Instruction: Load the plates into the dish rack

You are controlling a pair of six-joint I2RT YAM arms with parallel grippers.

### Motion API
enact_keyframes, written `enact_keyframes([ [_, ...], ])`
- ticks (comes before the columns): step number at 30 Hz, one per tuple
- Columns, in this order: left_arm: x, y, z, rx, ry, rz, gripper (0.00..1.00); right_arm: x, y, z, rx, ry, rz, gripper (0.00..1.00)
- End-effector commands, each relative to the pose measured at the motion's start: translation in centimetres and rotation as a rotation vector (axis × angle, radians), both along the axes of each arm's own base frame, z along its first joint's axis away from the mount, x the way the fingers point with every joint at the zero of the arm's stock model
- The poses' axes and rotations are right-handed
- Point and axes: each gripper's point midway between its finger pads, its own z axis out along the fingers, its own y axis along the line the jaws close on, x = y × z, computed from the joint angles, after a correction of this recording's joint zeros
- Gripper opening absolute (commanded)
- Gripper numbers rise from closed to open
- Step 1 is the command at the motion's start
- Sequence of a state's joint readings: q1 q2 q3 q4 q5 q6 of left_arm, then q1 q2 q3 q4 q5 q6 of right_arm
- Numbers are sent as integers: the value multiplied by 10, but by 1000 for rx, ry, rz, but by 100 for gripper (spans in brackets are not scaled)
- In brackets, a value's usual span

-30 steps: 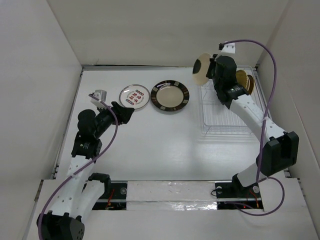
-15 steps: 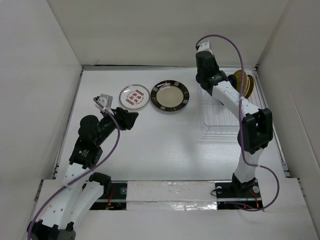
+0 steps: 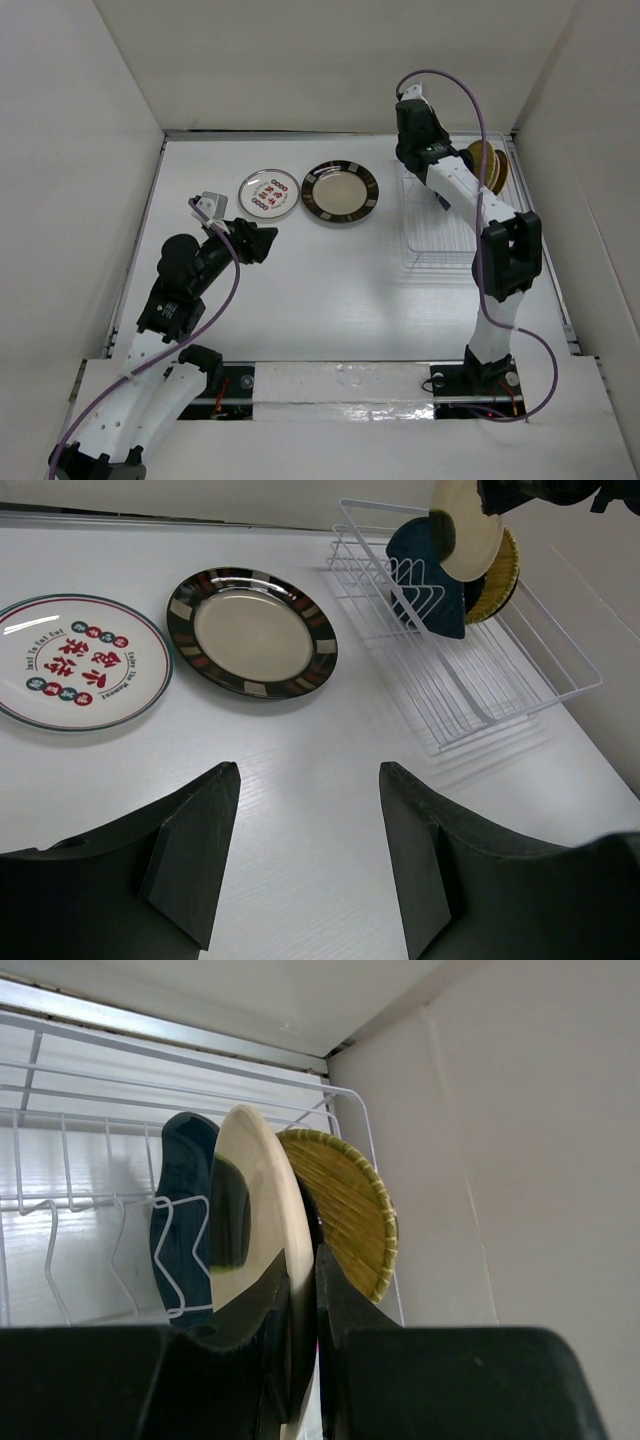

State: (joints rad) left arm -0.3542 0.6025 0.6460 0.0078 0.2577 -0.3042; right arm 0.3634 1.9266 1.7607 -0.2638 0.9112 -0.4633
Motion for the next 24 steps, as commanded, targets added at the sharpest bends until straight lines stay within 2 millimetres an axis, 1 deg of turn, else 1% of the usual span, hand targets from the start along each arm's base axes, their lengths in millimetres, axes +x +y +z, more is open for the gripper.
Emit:
enact_keyframes([
  [1,-1,1,29,-14,-79,7,54,8,-12,-5,18,-10,-30,0],
  [2,0,1,27,-13,-76,7,54,9,-10,-8,24,-7,-26,0],
  [3,1,1,27,-14,-75,10,54,13,-8,-16,34,-1,-25,0],
  [4,1,2,26,-15,-71,13,54,15,-11,-20,48,1,-21,0],
  [7,3,2,26,-21,-69,20,54,23,-1,-37,97,8,13,0],
  [8,4,1,25,-24,-65,21,54,24,-5,-41,105,10,7,0],
  [11,6,1,22,-30,-56,28,53,27,-2,-61,124,25,7,0],
  [13,9,1,21,-35,-48,34,53,28,6,-72,186,22,35,1],
  [15,12,1,20,-45,-35,46,53,31,2,-75,249,2,42,9],
  [16,14,1,18,-49,-24,49,53,31,11,-82,311,0,63,16],
  [17,18,0,14,-49,-1,55,53,31,7,-80,342,-15,58,29],
  [18,20,0,12,-51,13,62,53,31,3,-81,368,-21,48,35],
  [19,22,-1,11,-63,30,68,53,31,6,-80,405,-37,42,41],
  [20,26,-2,9,-74,54,76,53,30,2,-76,437,-59,21,50],
  [21,28,-2,9,-72,57,79,53,28,1,-72,438,-65,21,54],
  [22,30,-3,8,-86,74,88,53,28,-2,-67,480,-92,8,55],
  [23,36,-5,7,-90,92,91,53,27,0,-62,497,-104,16,61],
  [24,40,-2,7,-100,100,106,53,24,2,-47,541,-145,18,63],
])
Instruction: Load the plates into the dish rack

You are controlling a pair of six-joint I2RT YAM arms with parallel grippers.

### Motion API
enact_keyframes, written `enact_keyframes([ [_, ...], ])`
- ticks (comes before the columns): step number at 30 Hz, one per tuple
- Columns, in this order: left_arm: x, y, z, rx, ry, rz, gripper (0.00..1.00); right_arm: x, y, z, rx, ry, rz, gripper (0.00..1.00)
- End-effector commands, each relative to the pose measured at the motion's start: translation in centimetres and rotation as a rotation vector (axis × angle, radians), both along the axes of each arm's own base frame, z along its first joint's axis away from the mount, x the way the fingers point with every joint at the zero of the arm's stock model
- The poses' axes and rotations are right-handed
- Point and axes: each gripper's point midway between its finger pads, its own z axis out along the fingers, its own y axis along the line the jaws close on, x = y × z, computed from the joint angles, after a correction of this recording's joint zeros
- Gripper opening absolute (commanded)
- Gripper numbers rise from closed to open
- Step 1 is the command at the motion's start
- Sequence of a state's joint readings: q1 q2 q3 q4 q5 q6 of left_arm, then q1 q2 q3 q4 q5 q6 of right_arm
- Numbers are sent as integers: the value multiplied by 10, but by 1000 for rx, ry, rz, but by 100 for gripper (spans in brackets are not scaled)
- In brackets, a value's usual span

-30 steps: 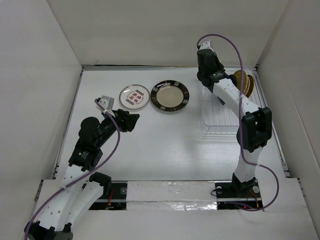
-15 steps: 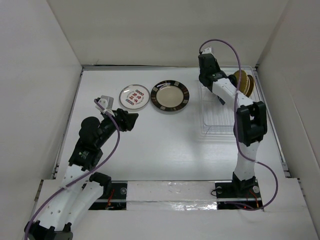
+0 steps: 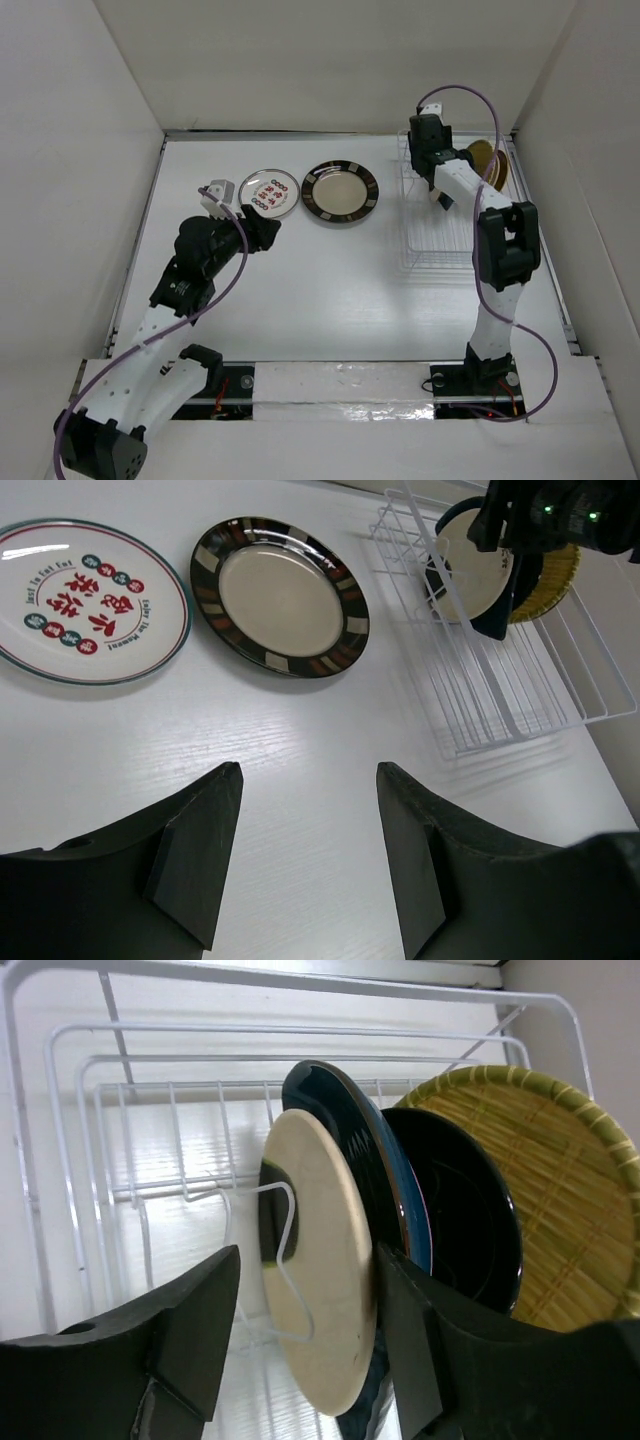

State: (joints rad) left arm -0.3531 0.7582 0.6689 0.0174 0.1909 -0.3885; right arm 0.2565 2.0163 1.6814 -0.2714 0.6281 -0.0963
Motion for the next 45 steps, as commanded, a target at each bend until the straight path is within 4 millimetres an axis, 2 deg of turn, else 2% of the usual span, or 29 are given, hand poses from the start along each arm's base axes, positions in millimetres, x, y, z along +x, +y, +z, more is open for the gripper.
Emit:
enact_keyframes([
  [1,19,0,29,-88,-20,54,53,-2,12,64,218,-201,-16,63],
  [3,29,2,30,-118,-5,77,53,-7,17,79,271,-249,1,64],
  [4,38,1,21,-121,28,96,53,-13,26,102,326,-304,28,64],
  [6,50,2,17,-149,57,139,53,-25,33,110,368,-345,47,65],
  [7,55,1,13,-155,71,151,53,-36,40,131,430,-400,68,65],
  [8,64,-1,4,-156,94,163,54,-45,55,138,464,-422,107,65],
  [9,70,0,1,-179,114,190,54,-54,61,127,487,-438,121,64],
  [10,77,-2,-11,-183,149,206,54,-69,68,150,555,-510,148,63],
  [12,89,0,-12,-222,149,249,53,-88,92,159,659,-564,225,41],
  [13,95,1,-16,-227,156,272,53,-101,103,133,727,-527,244,24],
  [14,109,12,-28,-229,169,354,51,-123,130,131,846,-517,369,0],
  [15,112,18,-26,-228,152,386,51,-130,134,152,867,-570,402,0],
  [16,118,25,-29,-252,162,435,47,-141,142,149,931,-566,417,0],
  [17,126,31,-37,-254,167,470,45,-153,151,130,957,-517,450,0],
  [18,132,46,-42,-256,162,534,42,-169,160,137,987,-520,494,0],
  [20,143,58,-63,-253,200,587,31,-187,165,123,1002,-484,513,0],
  [22,153,79,-77,-255,239,640,24,-206,165,131,1010,-506,552,1],
  [24,164,89,-102,-252,296,652,23,-217,165,116,1003,-472,565,11],
  [26,175,109,-123,-216,331,685,31,-227,166,115,995,-465,596,21],
  [27,178,114,-130,-205,350,688,36,-229,165,107,987,-449,591,35],
  [29,185,127,-157,-185,419,706,47,-234,168,101,986,-431,607,44],
  [31,195,123,-163,-194,446,677,50,-238,171,93,992,-414,618,44],
  [32,198,126,-180,-185,480,682,50,-240,176,90,999,-407,629,44],
  [33,207,125,-176,-189,472,673,50,-239,176,90,1000,-411,631,44],
  [36,222,114,-189,-213,501,624,50,-235,183,79,991,-382,629,44],
  [37,223,112,-202,-216,531,622,50,-236,188,79,994,-371,643,44],
  [40,233,104,-206,-244,545,583,48,-233,191,73,987,-351,641,44],
  [42,235,102,-212,-260,549,582,42,-232,191,71,985,-347,638,44],
  [45,231,105,-217,-282,546,591,23,-230,192,70,981,-346,633,44],
])
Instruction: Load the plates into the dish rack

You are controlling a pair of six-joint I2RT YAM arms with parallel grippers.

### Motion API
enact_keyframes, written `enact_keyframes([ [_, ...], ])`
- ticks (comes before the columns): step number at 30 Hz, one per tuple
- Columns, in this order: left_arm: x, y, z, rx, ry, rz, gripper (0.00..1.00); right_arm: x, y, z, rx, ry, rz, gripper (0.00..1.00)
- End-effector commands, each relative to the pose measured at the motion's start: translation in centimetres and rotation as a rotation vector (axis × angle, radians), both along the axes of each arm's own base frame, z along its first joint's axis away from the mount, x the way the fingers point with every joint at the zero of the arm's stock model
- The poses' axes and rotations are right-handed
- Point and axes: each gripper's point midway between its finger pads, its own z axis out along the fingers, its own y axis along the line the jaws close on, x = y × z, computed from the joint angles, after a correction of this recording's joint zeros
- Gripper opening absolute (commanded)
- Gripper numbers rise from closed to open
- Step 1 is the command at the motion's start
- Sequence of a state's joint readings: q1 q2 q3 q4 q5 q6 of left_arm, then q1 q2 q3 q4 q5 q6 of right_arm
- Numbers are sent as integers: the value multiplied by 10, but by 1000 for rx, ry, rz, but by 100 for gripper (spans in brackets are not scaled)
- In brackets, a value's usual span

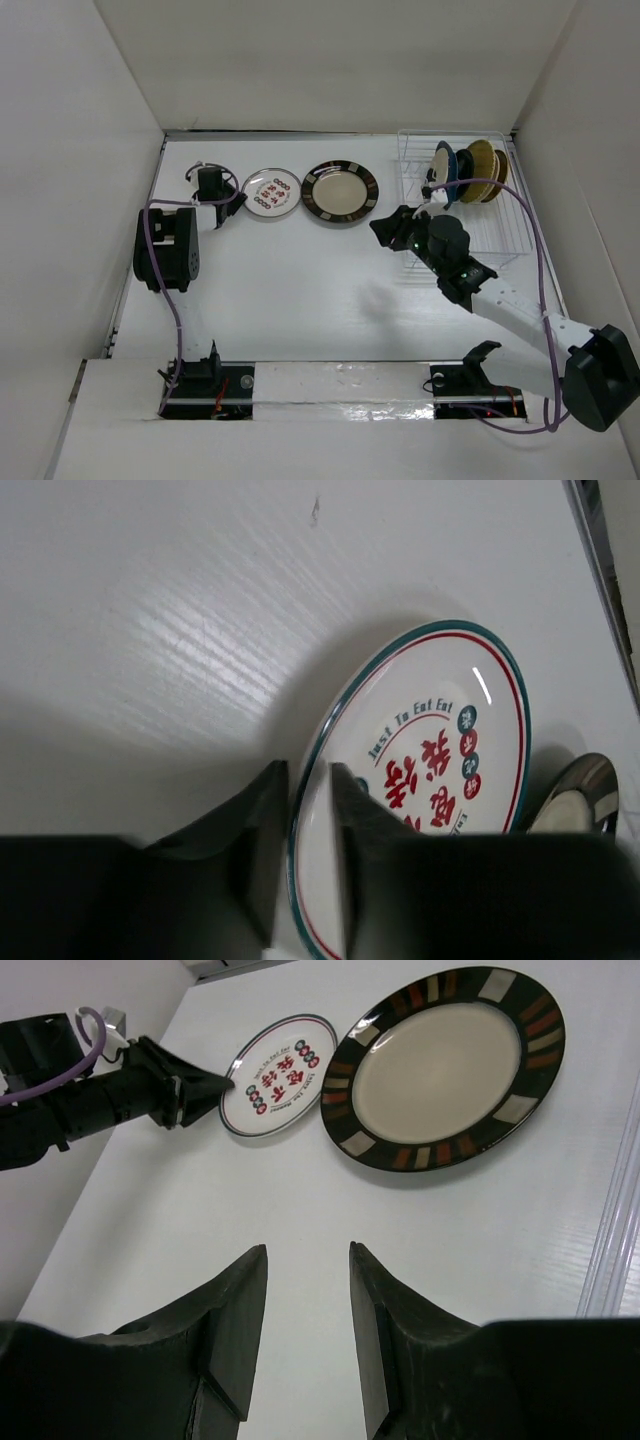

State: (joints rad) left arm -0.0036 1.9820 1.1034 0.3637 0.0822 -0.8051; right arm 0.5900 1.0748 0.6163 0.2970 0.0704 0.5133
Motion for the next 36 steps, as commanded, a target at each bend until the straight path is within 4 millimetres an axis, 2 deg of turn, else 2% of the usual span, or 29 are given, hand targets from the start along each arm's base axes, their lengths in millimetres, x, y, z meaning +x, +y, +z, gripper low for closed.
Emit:
enact_keyframes([
  [1,-5,0,-4,-47,-7,-4,6,5,7,23,38,-63,9,44],
  [2,-7,6,0,-59,-24,11,0,6,8,22,37,-61,10,44],
  [3,-15,5,-4,-81,-27,19,0,7,9,21,33,-57,13,44],
  [4,-19,13,-2,-91,-41,47,0,8,10,20,31,-54,15,44],
  [5,-22,18,15,-102,-94,69,0,8,11,20,30,-52,16,44],
  [7,-43,27,16,-133,-131,137,0,10,13,22,28,-51,21,44],
  [8,-49,28,39,-142,-189,151,0,12,15,20,25,-45,26,44],
  [9,-65,29,34,-148,-193,168,0,11,20,19,24,-41,41,45],
  [10,-72,30,42,-158,-217,185,0,11,22,20,24,-40,49,45],
  [11,-78,30,66,-165,-279,186,0,13,26,26,33,-47,64,46],
  [12,-93,29,61,-167,-273,193,0,13,33,25,33,-44,83,53],
  [13,-99,29,68,-167,-293,193,0,15,36,27,39,-46,88,58],
  [14,-106,29,92,-165,-354,189,0,11,48,36,55,-55,143,63],
  [15,-117,30,87,-154,-337,194,0,15,54,32,51,-42,157,74],
  [16,-123,31,94,-146,-354,195,0,14,62,32,58,-36,177,79],
  [17,-129,31,117,-135,-415,184,0,11,73,34,66,-34,213,84],
  [18,-139,25,112,-127,-389,168,0,17,81,48,90,-58,230,91],
  [19,-144,25,119,-115,-400,159,0,21,94,34,88,-19,256,94],
  [20,-152,25,137,-93,-445,145,0,22,104,33,102,-5,289,96],
  [21,-161,21,131,-83,-410,127,0,30,112,45,131,-20,296,99],
  [22,-167,17,136,-79,-418,103,0,38,121,28,131,26,296,100],
  [23,-176,16,153,-71,-466,88,0,46,125,26,135,33,301,100],
  [24,-183,15,150,-54,-449,71,0,49,131,24,133,42,320,100],
  [25,-188,10,156,-58,-464,46,0,55,141,39,148,26,347,100],
  [26,-195,10,169,-54,-506,38,0,54,154,28,147,61,408,100],
  [28,-205,1,172,-68,-515,-14,0,56,167,40,184,53,463,100],
  [29,-210,-2,178,-72,-539,-33,0,54,175,33,186,74,503,100],
  [32,-219,-17,182,-98,-552,-120,0,48,189,36,207,79,577,100],
  [36,-225,-35,186,-111,-557,-238,0,43,200,23,230,118,622,98],
])
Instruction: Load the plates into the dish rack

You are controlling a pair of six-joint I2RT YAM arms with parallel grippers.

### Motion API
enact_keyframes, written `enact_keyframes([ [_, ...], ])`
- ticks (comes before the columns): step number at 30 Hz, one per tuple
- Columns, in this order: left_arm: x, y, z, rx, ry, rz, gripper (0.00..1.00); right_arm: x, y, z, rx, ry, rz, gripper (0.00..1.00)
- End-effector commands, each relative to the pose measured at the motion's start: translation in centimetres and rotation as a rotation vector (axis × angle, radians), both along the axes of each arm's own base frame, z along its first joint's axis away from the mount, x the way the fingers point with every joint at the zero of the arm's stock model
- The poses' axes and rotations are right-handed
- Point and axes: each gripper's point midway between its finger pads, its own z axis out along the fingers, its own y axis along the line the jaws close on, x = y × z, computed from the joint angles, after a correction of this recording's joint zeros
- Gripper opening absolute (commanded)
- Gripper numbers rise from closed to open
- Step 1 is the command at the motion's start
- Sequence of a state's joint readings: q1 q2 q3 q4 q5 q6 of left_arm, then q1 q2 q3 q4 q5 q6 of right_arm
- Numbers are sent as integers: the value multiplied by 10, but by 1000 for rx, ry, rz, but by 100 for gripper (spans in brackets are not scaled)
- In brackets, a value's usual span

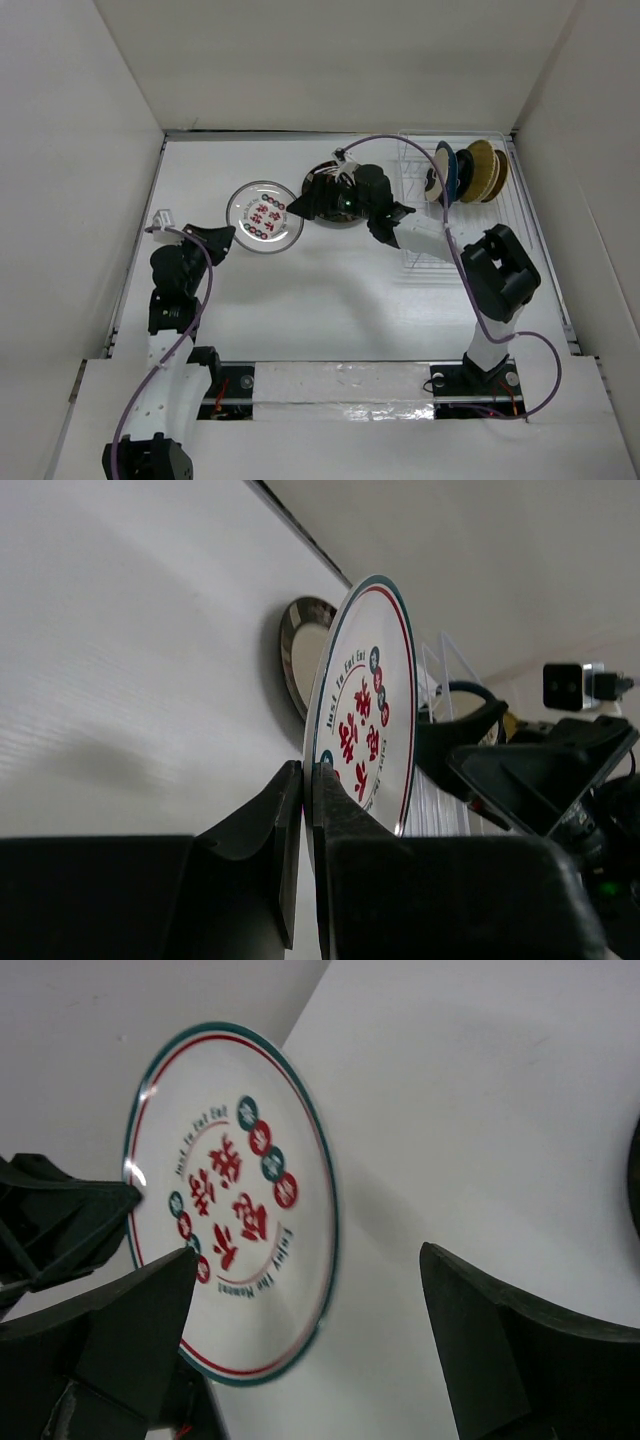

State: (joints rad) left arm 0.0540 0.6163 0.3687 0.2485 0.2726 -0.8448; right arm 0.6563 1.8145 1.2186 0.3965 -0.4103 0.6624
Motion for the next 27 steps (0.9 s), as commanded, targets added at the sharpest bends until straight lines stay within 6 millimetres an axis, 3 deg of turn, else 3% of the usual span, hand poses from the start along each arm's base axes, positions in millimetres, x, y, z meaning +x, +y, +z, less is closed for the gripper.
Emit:
enact_keyframes([
  [1,-10,-25,14,12,-62,-165,0,-10,20,31,107,-34,96,97],
  [4,-16,-38,25,5,-105,-240,0,-11,22,24,106,-19,107,86],
  [5,-17,-40,28,5,-116,-254,0,-13,23,25,110,-21,117,78],
  [6,-18,-46,34,5,-139,-283,0,-14,22,28,117,-28,121,54],
  [8,-20,-51,38,11,-152,-321,0,-20,22,33,125,-45,146,33],
  [9,-21,-53,43,19,-167,-335,0,-17,18,37,129,-51,148,15],
  [10,-22,-55,46,26,-175,-355,0,-20,16,38,132,-52,153,5],
  [12,-21,-60,52,48,-176,-388,0,-10,-2,56,154,-81,117,0],
  [14,-18,-59,51,110,-171,-404,18,-1,-21,68,159,-102,72,0],
  [15,-18,-58,56,136,-166,-405,29,11,-45,89,170,-143,9,0],
  [16,-16,-58,57,199,-180,-406,45,18,-60,92,152,-140,-33,0],
  [17,-17,-57,59,231,-183,-404,50,27,-76,102,125,-185,-81,0],
  [19,-16,-56,62,297,-165,-378,60,54,-133,113,-27,-248,-299,0],
  [20,-16,-55,62,345,-177,-380,60,64,-155,119,-102,-279,-401,0],
  [21,-18,-56,62,359,-172,-383,60,84,-195,138,-190,-320,-633,0],
  [22,-18,-58,60,371,-170,-382,59,81,-220,137,-301,-312,-721,0],
  [24,-19,-59,51,392,-163,-386,57,88,-275,161,-471,-389,-948,0],
  [27,-22,-62,45,424,-145,-400,53,87,-322,169,-668,-395,-1106,0],
])
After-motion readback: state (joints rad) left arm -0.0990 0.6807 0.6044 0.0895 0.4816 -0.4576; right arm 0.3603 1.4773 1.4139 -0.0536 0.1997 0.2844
